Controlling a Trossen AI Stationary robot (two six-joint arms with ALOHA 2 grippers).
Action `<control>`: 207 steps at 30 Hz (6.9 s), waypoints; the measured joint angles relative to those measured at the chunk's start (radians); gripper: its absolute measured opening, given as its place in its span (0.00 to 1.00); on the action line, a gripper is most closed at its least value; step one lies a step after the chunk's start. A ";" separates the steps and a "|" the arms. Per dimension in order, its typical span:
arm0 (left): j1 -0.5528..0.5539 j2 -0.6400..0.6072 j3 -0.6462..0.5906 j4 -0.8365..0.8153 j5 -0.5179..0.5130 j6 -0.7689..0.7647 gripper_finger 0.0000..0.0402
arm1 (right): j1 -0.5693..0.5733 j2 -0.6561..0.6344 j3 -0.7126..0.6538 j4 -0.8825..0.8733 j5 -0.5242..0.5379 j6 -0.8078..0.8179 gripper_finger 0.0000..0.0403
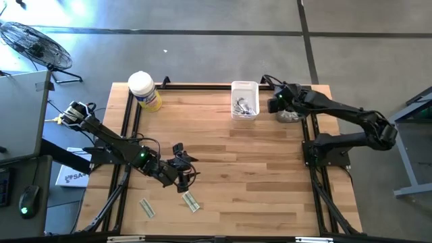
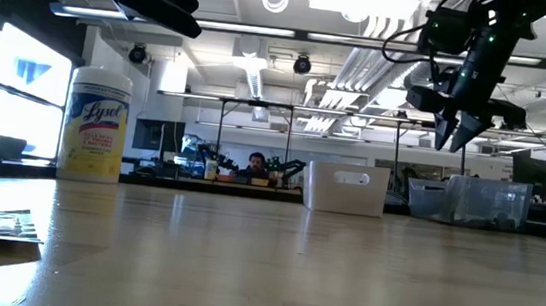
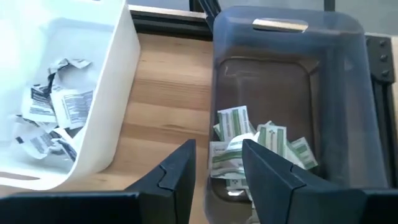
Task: Pick & Place First Aid Supplies
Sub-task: Put the green bandage into the black bin
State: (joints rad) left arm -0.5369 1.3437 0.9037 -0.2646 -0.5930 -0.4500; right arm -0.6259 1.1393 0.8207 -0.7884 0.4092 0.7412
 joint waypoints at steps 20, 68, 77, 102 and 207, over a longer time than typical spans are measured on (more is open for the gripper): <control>0.000 0.000 0.000 0.000 0.001 -0.001 0.59 | -0.058 0.251 -0.001 -0.100 0.086 0.071 0.31; -0.229 0.242 0.000 -0.016 0.177 -0.210 0.59 | 0.891 -0.015 -0.171 0.587 0.251 0.066 0.31; -0.229 0.314 0.001 0.097 0.196 -0.192 0.67 | 0.970 0.079 -0.171 0.729 0.342 0.063 0.31; -0.230 0.502 0.004 0.270 0.246 -0.019 0.67 | 0.976 0.098 -0.170 0.760 0.336 0.062 0.31; -0.189 0.191 0.000 0.570 0.048 0.263 0.27 | 1.059 0.786 0.392 1.101 -0.270 -0.828 0.01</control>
State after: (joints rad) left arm -0.7256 1.5345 0.9035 0.3059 -0.5453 -0.1868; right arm 0.4327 1.9253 1.2129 0.3124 0.1389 -0.0864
